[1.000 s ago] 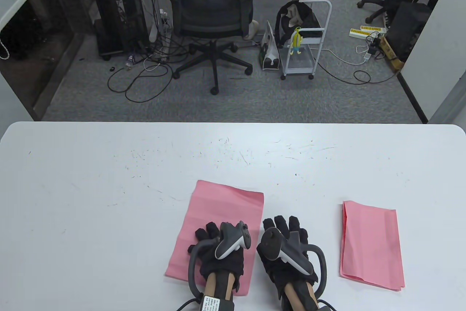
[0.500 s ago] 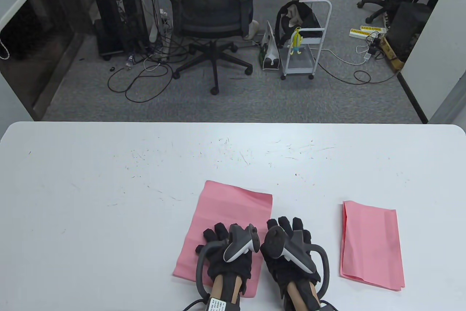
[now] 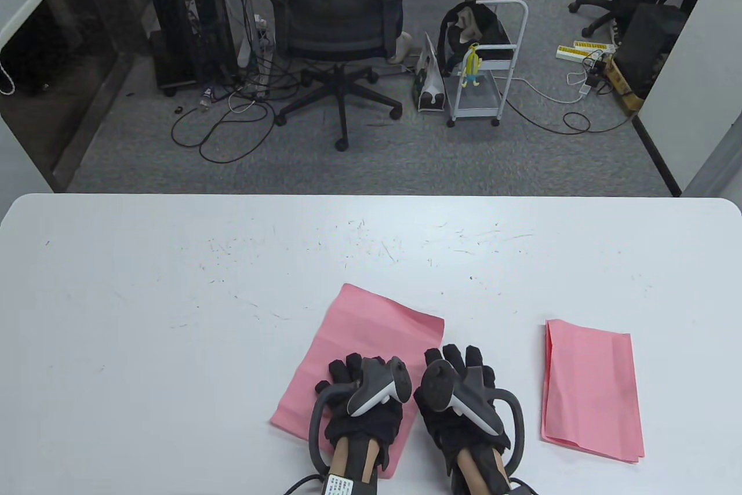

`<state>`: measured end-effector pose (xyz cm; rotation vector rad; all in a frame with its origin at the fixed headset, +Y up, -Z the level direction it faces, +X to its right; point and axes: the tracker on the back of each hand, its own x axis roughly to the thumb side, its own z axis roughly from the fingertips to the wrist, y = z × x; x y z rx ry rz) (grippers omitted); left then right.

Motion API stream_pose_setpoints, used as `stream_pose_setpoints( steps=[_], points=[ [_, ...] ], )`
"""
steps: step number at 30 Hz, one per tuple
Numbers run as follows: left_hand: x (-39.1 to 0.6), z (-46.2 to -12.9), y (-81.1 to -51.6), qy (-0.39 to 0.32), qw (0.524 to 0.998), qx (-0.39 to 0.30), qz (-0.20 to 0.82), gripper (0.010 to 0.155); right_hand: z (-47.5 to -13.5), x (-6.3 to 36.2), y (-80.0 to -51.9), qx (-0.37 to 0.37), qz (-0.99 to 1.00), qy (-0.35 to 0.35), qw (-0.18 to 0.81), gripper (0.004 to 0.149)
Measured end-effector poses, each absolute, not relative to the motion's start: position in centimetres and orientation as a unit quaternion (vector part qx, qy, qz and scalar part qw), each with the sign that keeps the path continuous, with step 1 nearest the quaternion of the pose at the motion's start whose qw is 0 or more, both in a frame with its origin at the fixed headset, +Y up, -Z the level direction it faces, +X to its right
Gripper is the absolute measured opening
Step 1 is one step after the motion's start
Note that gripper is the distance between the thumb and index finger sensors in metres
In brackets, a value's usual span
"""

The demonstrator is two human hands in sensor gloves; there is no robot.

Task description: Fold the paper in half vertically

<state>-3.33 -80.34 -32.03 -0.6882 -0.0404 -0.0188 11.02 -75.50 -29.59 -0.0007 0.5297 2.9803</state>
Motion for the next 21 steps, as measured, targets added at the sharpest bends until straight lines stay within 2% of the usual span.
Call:
stream_pose_setpoints(
  steps=[11, 21],
  points=[
    [-3.84, -32.12, -80.08, -0.076, 0.938, -0.337, 0.001, 0.072, -29.61, 11.08, -75.55, -0.002, 0.984, 0.167, 0.058, 0.072],
    [-3.96, -31.83, -80.00, -0.110, 0.939, -0.324, -0.023, 0.074, -29.60, 11.14, -75.62, -0.004, 0.985, 0.165, 0.058, 0.072]
  ],
)
